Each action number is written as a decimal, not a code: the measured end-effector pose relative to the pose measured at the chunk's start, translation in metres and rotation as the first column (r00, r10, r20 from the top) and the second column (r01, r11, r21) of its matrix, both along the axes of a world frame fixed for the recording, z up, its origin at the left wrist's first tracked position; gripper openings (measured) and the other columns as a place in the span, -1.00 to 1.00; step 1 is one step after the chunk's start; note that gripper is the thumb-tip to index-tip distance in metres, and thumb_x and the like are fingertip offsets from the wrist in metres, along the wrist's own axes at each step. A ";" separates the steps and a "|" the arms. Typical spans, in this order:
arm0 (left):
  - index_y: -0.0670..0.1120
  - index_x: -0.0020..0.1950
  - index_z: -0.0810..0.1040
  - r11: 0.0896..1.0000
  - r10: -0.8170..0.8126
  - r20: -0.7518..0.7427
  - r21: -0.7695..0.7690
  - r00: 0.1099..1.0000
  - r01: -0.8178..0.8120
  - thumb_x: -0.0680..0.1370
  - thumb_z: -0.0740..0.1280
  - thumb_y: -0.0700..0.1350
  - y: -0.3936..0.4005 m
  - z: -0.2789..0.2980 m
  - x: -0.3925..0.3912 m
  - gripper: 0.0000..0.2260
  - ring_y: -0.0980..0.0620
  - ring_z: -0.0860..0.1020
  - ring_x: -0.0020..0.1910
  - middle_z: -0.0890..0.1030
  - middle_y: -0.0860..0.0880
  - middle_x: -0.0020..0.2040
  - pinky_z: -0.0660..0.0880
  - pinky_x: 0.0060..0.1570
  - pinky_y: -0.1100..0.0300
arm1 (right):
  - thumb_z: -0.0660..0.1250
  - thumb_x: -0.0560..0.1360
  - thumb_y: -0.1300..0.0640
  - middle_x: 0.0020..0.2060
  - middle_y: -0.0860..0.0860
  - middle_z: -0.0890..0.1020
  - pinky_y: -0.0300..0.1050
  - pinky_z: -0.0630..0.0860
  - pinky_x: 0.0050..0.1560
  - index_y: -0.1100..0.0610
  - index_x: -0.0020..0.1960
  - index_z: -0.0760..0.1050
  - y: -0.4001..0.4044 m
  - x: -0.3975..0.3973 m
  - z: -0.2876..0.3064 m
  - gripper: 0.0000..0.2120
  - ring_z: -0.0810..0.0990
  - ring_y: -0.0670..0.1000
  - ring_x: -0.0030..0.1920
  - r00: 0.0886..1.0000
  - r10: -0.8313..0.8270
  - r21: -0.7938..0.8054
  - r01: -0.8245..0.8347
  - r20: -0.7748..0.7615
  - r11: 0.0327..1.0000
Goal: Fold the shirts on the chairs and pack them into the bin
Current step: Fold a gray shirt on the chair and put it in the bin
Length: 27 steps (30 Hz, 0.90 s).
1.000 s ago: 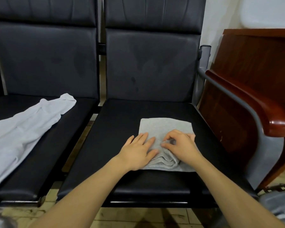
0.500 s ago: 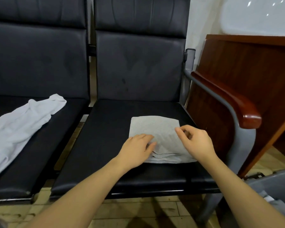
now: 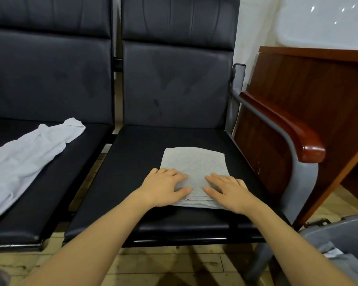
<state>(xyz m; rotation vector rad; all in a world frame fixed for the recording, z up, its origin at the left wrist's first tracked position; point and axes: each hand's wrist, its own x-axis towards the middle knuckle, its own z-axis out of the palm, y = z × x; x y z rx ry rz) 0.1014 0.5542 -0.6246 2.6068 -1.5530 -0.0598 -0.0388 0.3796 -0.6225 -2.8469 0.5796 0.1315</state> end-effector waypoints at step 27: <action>0.04 0.40 0.36 0.788 0.231 -0.322 -0.491 0.918 -0.370 0.62 0.19 -0.04 -0.001 -0.007 0.009 -0.66 0.04 0.47 -0.15 0.40 0.01 0.03 0.46 -0.22 0.19 | 0.26 0.55 0.13 0.20 -0.13 0.52 -0.11 0.08 0.14 -0.24 0.12 0.49 0.000 0.022 0.008 -0.72 0.44 -0.04 0.18 0.932 -0.291 0.310 0.218 0.214 0.925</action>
